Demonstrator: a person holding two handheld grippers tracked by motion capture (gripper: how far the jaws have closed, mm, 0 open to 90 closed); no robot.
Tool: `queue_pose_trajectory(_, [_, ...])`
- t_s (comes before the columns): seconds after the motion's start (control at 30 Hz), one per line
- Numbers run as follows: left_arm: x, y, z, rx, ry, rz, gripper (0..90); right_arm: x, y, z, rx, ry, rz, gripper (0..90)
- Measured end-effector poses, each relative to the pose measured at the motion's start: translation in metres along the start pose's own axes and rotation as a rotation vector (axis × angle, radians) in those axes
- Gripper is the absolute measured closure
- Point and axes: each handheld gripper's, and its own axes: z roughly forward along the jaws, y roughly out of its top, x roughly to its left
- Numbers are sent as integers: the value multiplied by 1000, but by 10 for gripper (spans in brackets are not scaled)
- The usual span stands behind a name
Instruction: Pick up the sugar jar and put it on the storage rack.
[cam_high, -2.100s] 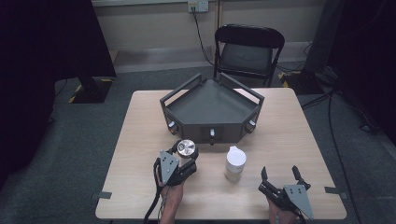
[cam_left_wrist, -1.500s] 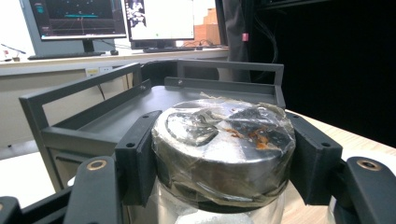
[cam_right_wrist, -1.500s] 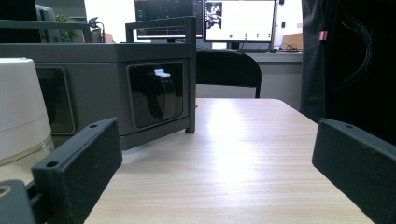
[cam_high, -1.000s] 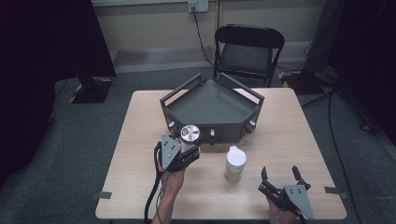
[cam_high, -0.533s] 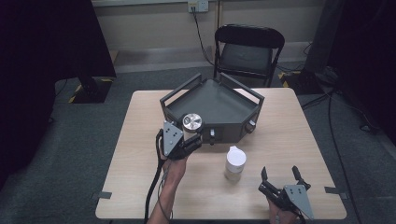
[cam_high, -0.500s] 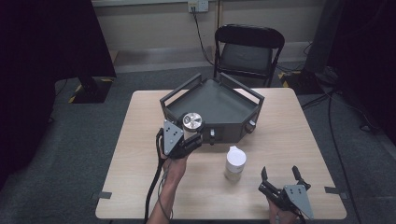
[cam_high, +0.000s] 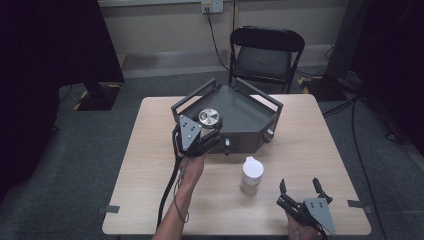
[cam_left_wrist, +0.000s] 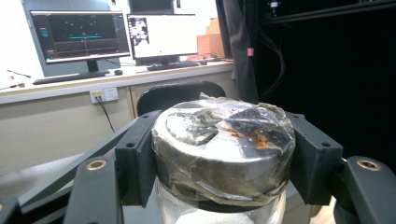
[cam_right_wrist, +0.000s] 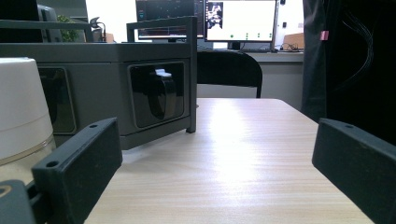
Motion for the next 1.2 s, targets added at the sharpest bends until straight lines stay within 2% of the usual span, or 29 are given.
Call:
queue_pose_trajectory(0.07, [-4, 1, 4, 5, 28, -12, 350, 0, 0, 0, 0, 0, 0, 4])
queue_pose_trajectory(0.13, [-2, 2, 9, 10, 31, -36, 350, 0, 0, 0, 0, 1, 0, 4])
queue_pose_trajectory(0.23, [-5, 4, 18, 21, 60, -13, 350, 0, 0, 0, 0, 1, 0, 5])
queue_pose_trajectory(0.37, [-11, 3, 32, 18, 113, -18, 350, 0, 0, 0, 0, 1, 0, 4])
queue_pose_trajectory(0.43, [-8, 2, 40, 24, 124, -69, 350, -1, 0, 0, 0, 4, 0, 4])
queue_pose_trajectory(0.47, [-8, 2, 40, 24, 124, -69, 350, -1, 0, 0, 1, 5, -1, 5])
queue_pose_trajectory(0.57, [-8, 1, 51, 38, 155, -112, 350, -1, 0, 0, 2, 7, -1, 5])
queue_pose_trajectory(0.67, [-10, -1, 60, 42, 184, -110, 350, -2, 1, 0, 3, 9, 0, 5])
queue_pose_trajectory(0.7, [-9, -2, 64, 44, 191, -96, 350, -2, 1, 0, 3, 9, 0, 5])
queue_pose_trajectory(0.8, [-5, -4, 69, 56, 180, -76, 350, -2, 1, 1, 7, 10, -1, 5])
queue_pose_trajectory(0.87, [-4, -5, 71, 70, 181, -97, 349, -2, 1, 1, 6, 9, 0, 5])
queue_pose_trajectory(1.07, [-4, -7, 76, 95, 158, -81, 349, -2, 0, 0, 2, 10, 1, 6])
queue_pose_trajectory(1.2, [-4, -8, 78, 98, 149, -94, 349, -2, 1, 0, 3, 11, 1, 6])
